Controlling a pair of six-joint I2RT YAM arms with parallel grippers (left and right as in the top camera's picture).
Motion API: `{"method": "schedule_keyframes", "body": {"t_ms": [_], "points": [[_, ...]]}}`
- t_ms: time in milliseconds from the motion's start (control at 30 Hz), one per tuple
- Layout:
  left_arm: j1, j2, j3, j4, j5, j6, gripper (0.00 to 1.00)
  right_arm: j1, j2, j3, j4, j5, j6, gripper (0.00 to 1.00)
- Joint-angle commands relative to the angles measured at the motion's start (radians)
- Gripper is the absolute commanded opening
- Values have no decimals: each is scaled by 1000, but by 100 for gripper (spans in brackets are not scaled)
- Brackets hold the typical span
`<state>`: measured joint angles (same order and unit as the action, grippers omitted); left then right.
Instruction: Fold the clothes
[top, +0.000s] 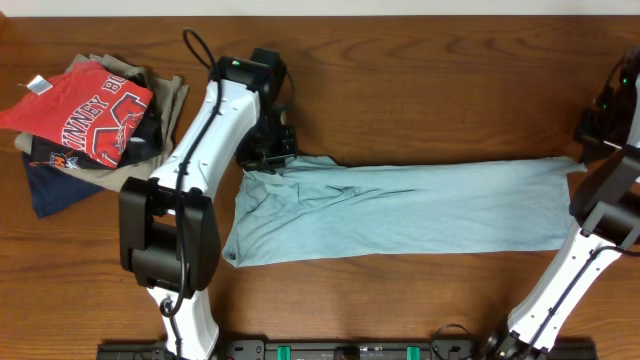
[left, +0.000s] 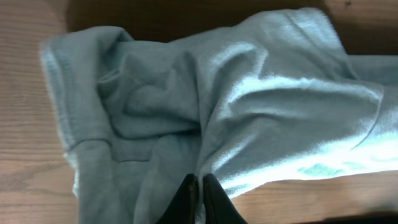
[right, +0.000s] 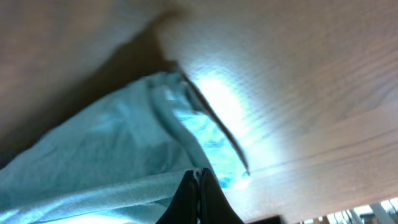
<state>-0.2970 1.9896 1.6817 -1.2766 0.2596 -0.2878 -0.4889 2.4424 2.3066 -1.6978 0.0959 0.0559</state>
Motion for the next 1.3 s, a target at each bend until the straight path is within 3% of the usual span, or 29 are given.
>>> {"method": "schedule_keyframes", "body": {"t_ms": [0,400,667,800,867,933,1200,1267], "points": [[-24,-26,18,-15,1,6,6,-32,-4,-43,-2,17,-20,1],[-36,-26,18,-186,-43,6,6,-100,-191,-326,-2,9,13,1],[-55,-26,-46,-192,-42,-5,6,-120,-209,-441,76,14,18,1],[-84,-26,-77,-214,-39,-5,6,-122,-209,-496,98,35,18,9],[-97,-26,-83,-240,-40,-5,17,-123,-209,-503,104,35,18,15],[-106,-26,-84,-267,-40,-5,37,-124,-209,-503,110,35,18,20],[-101,-26,-84,-240,-100,6,39,-119,-209,-503,148,-86,-41,24],[-96,-26,-84,-179,-131,6,45,-116,-209,-503,169,-149,-86,24]]}}
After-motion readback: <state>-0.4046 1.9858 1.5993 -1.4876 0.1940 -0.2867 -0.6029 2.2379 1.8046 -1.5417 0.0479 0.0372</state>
